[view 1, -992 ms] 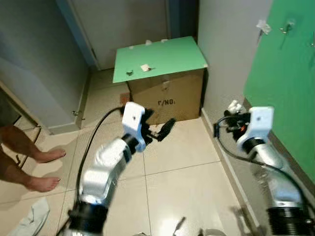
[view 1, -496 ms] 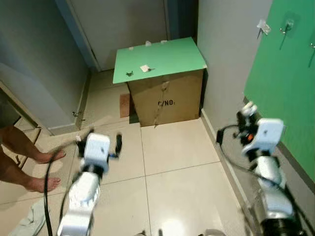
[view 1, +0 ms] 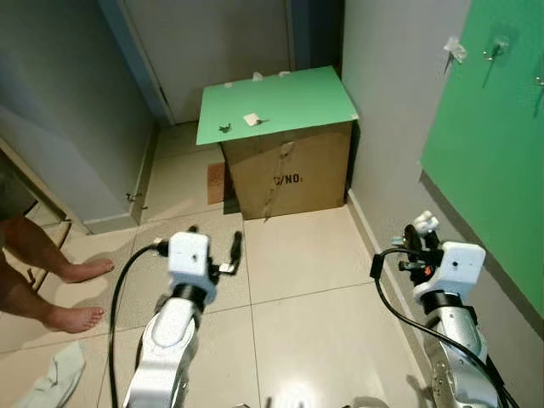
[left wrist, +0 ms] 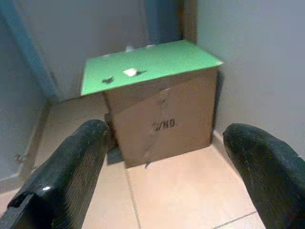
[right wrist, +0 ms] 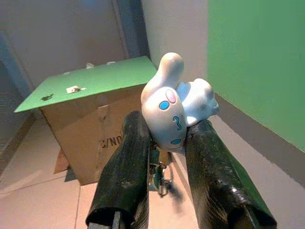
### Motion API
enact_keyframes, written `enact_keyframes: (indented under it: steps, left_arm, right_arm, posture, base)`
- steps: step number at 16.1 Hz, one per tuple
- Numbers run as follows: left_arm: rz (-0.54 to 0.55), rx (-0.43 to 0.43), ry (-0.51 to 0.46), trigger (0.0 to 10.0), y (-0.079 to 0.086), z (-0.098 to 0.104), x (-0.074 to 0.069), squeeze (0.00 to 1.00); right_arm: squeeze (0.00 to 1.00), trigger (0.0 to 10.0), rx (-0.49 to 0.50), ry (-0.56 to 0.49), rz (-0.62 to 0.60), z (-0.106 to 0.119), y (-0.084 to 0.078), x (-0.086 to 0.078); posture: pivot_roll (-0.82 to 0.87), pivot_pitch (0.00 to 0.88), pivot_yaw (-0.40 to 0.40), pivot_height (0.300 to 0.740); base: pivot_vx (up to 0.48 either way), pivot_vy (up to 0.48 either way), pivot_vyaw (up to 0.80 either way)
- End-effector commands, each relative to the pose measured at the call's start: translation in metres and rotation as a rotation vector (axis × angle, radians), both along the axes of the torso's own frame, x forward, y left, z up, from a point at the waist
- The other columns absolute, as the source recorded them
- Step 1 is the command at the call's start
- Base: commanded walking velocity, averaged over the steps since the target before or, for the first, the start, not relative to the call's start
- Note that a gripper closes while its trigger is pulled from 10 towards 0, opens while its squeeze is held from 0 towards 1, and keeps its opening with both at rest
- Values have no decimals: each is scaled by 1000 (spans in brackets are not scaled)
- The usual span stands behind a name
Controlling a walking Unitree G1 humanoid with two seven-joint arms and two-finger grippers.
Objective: Hang keys on a hook
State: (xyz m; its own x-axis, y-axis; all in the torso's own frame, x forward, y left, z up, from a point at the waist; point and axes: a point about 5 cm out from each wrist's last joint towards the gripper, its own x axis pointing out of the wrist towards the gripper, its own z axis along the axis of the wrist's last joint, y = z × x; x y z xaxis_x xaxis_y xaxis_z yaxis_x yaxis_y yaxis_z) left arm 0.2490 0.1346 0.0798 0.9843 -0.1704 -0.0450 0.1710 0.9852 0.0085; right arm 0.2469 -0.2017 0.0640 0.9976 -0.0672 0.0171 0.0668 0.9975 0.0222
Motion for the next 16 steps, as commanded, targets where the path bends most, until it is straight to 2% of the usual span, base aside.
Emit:
enact_keyframes:
  steps: [1, 5, 10, 16]
  left_arm:
    - [6, 10, -6, 10000, 4, 3, 4, 0]
    - [-40, 25, -15, 10000, 0, 8, 13, 0]
    - [-75, 29, -17, 10000, -4, 9, 15, 0]
    - [-103, 11, -27, 10000, -8, 10, 15, 0]
  right_arm:
    - [0, 0, 9, -31, 43, 6, 9, 4]
    - [0, 0, -2, -17, 68, 6, 10, 9]
    - [0, 0, -2, 9, 89, 3, 10, 12]
    - [0, 0, -6, 24, 102, -1, 9, 12]
  posture:
    - [-278, 0, 161, 740]
    - [-284, 0, 168, 740]
    - [-283, 0, 167, 740]
    - [-283, 0, 161, 740]
  base:
    - [0, 0, 0]
    - [0, 0, 0]
    - [0, 0, -800]
    - [-357, 181, -800]
